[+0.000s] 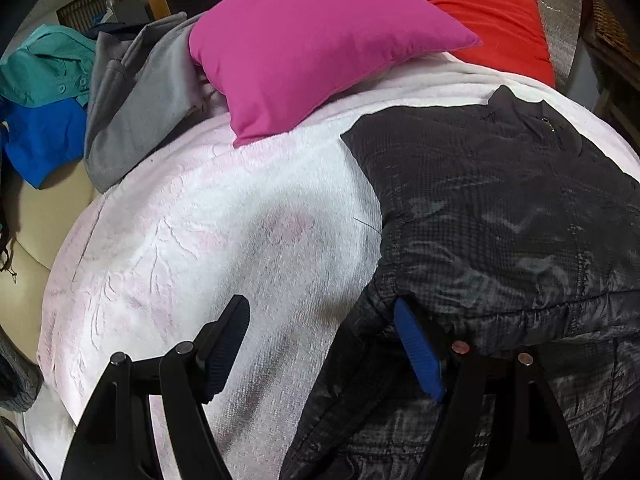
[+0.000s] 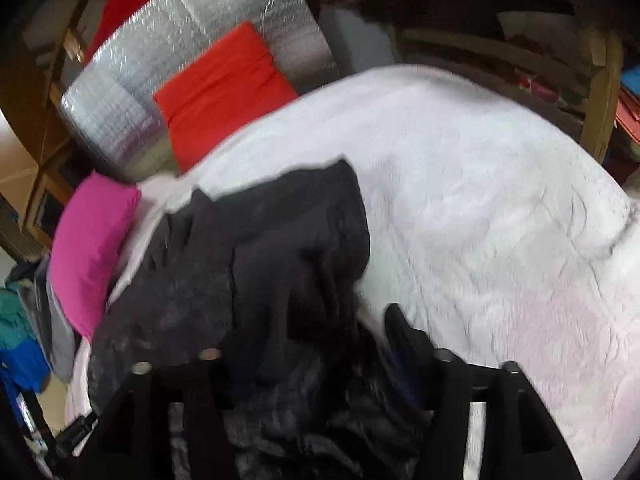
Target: Fold large clothes
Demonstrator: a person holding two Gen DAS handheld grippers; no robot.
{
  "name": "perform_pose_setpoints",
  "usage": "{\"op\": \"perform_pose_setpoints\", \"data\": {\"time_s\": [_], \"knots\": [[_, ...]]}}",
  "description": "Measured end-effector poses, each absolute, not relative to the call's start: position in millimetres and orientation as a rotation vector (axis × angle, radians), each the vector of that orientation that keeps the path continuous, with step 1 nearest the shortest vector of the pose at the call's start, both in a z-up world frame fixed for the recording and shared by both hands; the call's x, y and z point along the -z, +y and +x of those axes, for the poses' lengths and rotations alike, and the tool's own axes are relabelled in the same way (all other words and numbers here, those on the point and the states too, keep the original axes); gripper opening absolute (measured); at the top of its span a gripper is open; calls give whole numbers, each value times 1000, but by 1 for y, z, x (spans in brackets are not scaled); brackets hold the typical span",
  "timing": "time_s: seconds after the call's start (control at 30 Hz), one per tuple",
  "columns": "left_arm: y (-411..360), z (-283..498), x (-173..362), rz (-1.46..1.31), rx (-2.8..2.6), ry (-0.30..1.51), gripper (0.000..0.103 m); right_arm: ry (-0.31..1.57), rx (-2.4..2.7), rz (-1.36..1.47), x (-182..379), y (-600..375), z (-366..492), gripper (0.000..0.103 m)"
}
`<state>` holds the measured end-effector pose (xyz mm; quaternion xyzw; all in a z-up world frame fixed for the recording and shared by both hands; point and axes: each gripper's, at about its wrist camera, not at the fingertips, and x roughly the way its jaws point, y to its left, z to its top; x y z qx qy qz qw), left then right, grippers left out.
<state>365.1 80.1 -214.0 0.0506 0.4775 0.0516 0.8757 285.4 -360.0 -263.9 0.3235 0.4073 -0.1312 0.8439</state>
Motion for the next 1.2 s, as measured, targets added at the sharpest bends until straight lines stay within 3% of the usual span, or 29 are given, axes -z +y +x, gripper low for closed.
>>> {"op": "perform_pose_setpoints", "data": {"time_s": [0.3,0.63,0.8,1.13,1.17,1.2], "knots": [[76,368,213,151,-105,981,75,955,190,728,307,-350,343,72],[83,368,195,71,-68,988,75,931,230,603,295,-338,340,34],[103,363,172,-115,-1,903,81,942,239,563,295,-333,341,33],[82,411,228,-280,96,1054,82,944,229,588,298,-338,333,31],[78,411,227,-265,95,1043,81,936,227,599,295,-338,330,30],[73,409,224,-239,96,1027,74,929,226,597,292,-338,329,29]]}}
